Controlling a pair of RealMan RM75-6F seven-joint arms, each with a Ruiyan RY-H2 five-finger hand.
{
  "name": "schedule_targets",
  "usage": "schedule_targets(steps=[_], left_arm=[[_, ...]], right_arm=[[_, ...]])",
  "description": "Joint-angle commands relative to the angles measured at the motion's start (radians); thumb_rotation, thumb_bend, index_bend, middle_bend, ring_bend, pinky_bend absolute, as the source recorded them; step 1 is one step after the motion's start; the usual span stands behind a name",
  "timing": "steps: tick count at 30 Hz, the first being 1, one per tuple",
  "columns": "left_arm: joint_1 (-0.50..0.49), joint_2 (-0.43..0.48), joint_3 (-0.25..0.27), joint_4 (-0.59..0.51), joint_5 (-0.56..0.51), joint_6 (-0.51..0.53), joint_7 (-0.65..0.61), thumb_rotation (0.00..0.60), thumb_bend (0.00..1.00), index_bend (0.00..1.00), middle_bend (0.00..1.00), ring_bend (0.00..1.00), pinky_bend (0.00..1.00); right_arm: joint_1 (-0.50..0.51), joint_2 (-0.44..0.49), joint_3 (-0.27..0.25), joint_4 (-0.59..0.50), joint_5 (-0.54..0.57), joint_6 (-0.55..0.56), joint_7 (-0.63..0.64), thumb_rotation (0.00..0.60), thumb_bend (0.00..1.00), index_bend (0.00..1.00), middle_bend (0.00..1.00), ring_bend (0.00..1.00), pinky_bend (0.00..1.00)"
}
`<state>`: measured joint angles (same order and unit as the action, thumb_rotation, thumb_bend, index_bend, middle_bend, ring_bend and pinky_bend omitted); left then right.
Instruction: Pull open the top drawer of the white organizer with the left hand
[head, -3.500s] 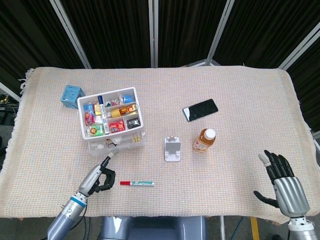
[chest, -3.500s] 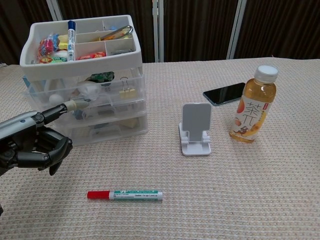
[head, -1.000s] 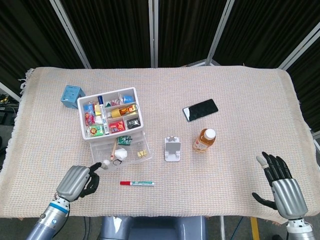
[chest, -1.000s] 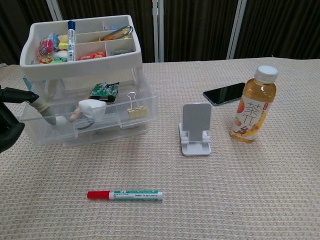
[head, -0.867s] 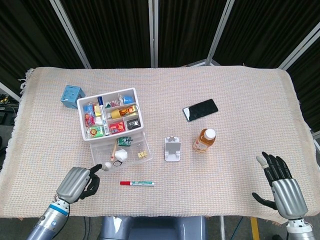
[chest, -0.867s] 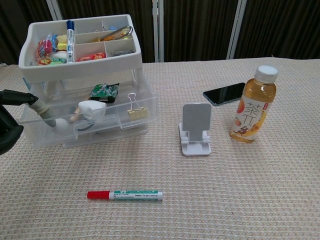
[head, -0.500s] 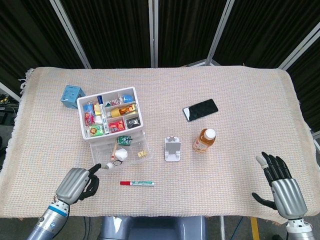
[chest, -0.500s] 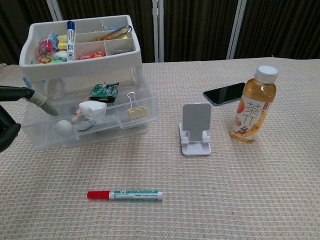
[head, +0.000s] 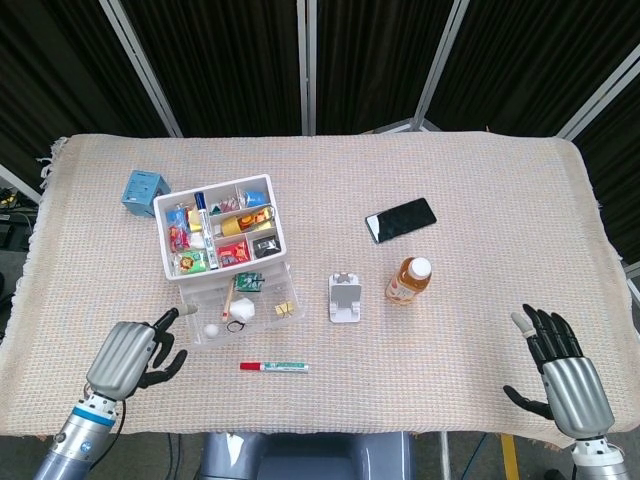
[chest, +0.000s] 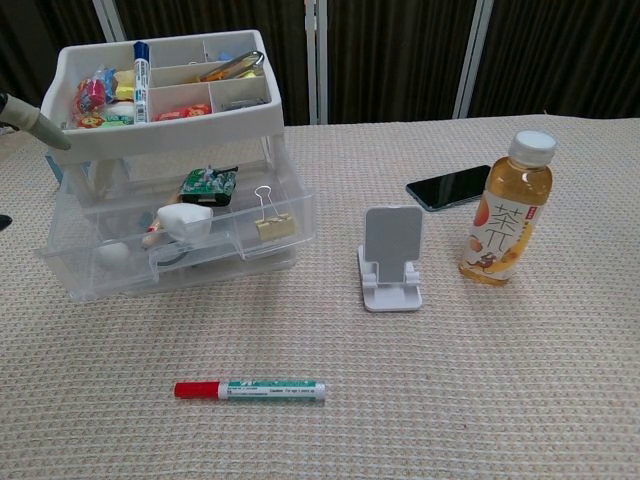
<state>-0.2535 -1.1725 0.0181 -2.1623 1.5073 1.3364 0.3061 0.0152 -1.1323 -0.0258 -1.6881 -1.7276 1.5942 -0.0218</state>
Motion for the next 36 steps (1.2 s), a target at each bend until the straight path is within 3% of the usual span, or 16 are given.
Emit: schedule_targets(steps=[1,7,17,24,36], left_arm=[[-0.018,0.039,-0.04,-0.038,-0.014,0.006,0.056,0.6,0.36,0.28,0.88,0.85,0.7],[-0.096,0.098,-0.128,-0.104,-0.127,-0.045,0.23,0.6,0.2,0.35,0.93,0.89,0.74],[-0.27,0.088,-0.204,-0.081,-0.36,-0.173,0.471,0.6,0.17,0.47,0.99,0.93,0.79],[-0.382,-0.003,-0.226,-0.029,-0.509,-0.185,0.592,0.6,0.17,0.49,0.99,0.93,0.79],[-0.514,-0.095,-0.209,0.009,-0.675,-0.179,0.731,0.6,0.17,0.49,0.99,0.93,0.79]], right_arm=[[0.0,-0.001,-0.001,0.0,-0.001,-0.001,-0.003,0.6,0.02,0.0,0.0,0.0,0.0],[-0.001,-0.001,0.0,-0.001,-0.001,0.002,-0.002,0.6,0.02,0.0,0.0,0.0,0.0],[-0.001,0.002,0.0,0.0,-0.004,0.005,0.008,0.6,0.02,0.0,0.0,0.0,0.0],[-0.001,0.006,0.001,0.0,-0.002,0.008,0.018,0.6,0.02,0.0,0.0,0.0,0.0],[0.0,0.016,0.003,-0.002,0.001,0.011,0.039,0.6,0.02,0.0,0.0,0.0,0.0]])
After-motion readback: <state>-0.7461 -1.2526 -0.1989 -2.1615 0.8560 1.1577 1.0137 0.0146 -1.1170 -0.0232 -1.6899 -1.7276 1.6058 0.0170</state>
